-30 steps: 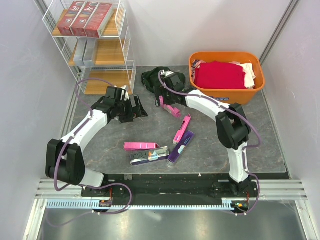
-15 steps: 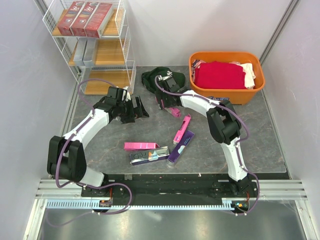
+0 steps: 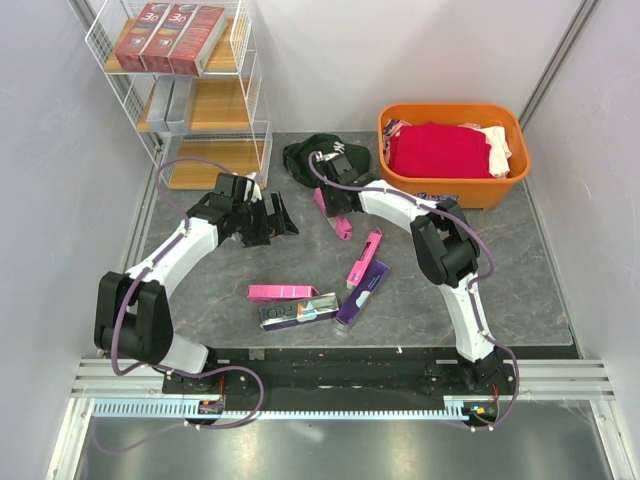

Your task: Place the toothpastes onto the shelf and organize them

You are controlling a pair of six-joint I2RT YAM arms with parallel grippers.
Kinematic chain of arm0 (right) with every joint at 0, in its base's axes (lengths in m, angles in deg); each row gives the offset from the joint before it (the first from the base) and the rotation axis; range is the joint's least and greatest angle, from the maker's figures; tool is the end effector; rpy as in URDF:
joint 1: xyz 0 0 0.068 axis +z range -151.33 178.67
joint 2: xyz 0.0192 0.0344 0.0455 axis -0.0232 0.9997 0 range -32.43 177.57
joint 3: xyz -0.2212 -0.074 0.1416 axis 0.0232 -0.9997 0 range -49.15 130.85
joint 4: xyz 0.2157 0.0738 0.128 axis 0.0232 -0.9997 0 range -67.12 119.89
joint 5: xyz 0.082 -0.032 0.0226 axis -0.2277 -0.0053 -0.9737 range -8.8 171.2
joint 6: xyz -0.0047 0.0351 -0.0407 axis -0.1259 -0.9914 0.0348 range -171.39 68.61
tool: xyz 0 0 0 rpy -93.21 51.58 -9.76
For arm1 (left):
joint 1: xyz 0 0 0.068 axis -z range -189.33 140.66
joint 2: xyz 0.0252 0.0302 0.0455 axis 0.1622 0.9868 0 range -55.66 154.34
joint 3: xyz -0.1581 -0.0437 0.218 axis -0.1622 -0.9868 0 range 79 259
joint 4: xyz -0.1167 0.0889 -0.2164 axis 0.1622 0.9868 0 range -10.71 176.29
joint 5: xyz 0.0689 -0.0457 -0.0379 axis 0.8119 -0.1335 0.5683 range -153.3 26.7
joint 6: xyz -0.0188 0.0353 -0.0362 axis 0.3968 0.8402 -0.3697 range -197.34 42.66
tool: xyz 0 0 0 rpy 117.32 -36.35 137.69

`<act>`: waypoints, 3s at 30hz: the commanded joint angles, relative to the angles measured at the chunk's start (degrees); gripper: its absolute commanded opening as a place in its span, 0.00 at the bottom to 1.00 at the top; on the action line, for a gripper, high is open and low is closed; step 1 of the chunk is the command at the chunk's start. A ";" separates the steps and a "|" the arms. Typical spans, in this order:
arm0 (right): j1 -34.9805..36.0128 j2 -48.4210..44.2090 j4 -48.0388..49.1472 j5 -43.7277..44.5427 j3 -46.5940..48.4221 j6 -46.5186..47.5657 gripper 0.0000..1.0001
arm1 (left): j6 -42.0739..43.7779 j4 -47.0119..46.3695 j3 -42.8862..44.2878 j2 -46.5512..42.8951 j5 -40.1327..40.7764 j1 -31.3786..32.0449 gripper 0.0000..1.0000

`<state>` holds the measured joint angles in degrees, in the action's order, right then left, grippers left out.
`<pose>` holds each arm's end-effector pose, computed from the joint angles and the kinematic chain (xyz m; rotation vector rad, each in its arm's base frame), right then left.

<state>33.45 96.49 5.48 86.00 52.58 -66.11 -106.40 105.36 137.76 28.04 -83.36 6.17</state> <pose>0.4118 0.2823 0.1746 -0.3973 2.4544 0.2679 0.2916 -0.0936 0.2434 -0.1417 2.5392 -0.7558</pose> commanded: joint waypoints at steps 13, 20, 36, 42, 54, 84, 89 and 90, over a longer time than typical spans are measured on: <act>-5.25 -18.77 13.49 -17.00 -9.61 -11.64 0.21 | 0.58 -0.84 3.64 -6.44 -3.23 0.22 0.99; -6.05 -32.40 27.44 -14.21 -18.40 -17.61 0.21 | -2.31 -5.39 5.48 -7.76 -8.24 0.22 0.99; -6.22 -55.00 77.82 -5.51 -51.01 -44.25 0.23 | -21.04 -44.16 6.72 -5.04 -27.13 5.76 0.97; -6.31 -54.49 86.27 -7.08 -52.78 -48.46 0.29 | -24.20 -51.99 6.10 -3.37 -30.75 6.64 0.96; -6.40 -51.84 92.87 -9.02 -51.99 -55.33 0.29 | -23.41 -57.79 5.48 -2.49 -30.92 7.69 0.92; -7.54 -50.61 91.55 -10.86 -51.72 -59.81 0.35 | -21.66 -55.09 13.05 0.86 -24.43 13.41 0.29; -7.98 -51.05 91.55 -10.95 -52.42 -59.90 0.55 | -19.02 -52.79 10.59 -2.92 -20.12 12.97 0.28; -8.07 -51.05 91.46 -11.04 -52.51 -59.81 0.66 | -18.58 -52.26 10.15 -3.89 -19.85 12.53 0.28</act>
<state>25.76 46.29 93.35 76.03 -0.86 -125.43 -128.56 52.97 148.58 29.41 -107.58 19.44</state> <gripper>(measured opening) 0.530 0.418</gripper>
